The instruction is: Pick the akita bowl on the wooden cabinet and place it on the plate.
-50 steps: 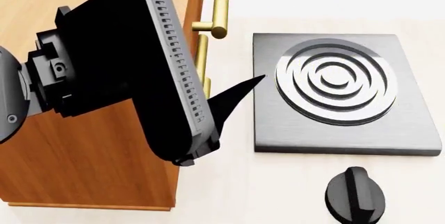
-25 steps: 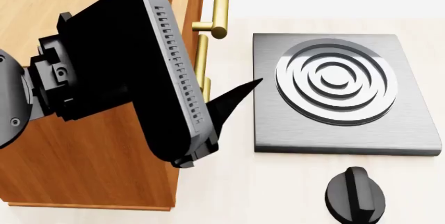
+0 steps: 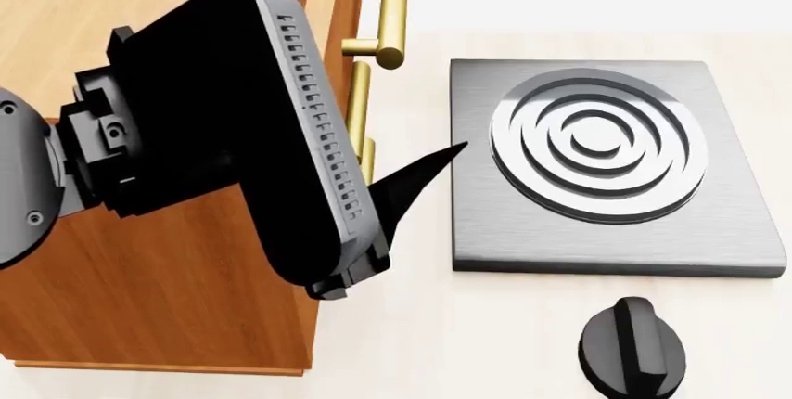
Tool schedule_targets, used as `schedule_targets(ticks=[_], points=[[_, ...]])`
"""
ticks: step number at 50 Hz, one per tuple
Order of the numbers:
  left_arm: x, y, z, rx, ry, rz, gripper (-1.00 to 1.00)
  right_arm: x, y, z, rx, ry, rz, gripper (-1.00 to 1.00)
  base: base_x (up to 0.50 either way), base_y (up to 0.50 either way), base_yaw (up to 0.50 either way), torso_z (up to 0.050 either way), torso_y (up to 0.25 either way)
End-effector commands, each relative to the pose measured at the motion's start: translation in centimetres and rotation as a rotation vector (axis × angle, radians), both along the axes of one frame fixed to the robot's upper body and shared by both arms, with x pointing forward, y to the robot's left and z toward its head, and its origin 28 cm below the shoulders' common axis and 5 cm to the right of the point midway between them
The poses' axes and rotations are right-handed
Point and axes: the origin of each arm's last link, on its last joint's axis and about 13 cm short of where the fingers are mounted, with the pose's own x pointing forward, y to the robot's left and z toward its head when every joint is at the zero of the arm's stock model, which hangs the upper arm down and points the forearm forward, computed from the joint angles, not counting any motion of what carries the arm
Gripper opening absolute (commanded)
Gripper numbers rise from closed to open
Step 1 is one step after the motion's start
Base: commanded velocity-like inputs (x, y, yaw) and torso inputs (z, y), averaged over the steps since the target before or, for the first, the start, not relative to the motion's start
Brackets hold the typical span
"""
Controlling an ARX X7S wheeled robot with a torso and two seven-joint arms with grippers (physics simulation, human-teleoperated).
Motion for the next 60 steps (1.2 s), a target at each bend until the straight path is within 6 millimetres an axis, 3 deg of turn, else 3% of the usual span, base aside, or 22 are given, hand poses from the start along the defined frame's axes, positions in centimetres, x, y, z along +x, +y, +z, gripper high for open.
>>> schedule_targets(ticks=[1,28,43,60], points=[[0.2,0.0,-0.2,-0.002,0.006,0.001,1.0,0.2,-1.0,0.0,0.136,-0.04,0.053,-1.0,0.0,0.0,0.0,0.0,0.0],[0.2,0.2,-0.6,-0.01,0.014,0.008,1.0,-0.2,-2.3,-0.9,0.384,-0.058,0.033,-1.0,0.0,0.0,0.0,0.0,0.0],[0.3,0.4,-0.7,-0.015,0.017,0.013,1.0,0.9,-2.6,0.4,0.372,-0.048,0.033,-1.0,0.0,0.0,0.0,0.001,0.0],[0.4,0.5,-1.0,-0.015,0.022,0.014,1.0,2.3,-3.9,-0.8,0.412,0.014,0.003,-1.0,0.0,0.0,0.0,0.0,0.001]])
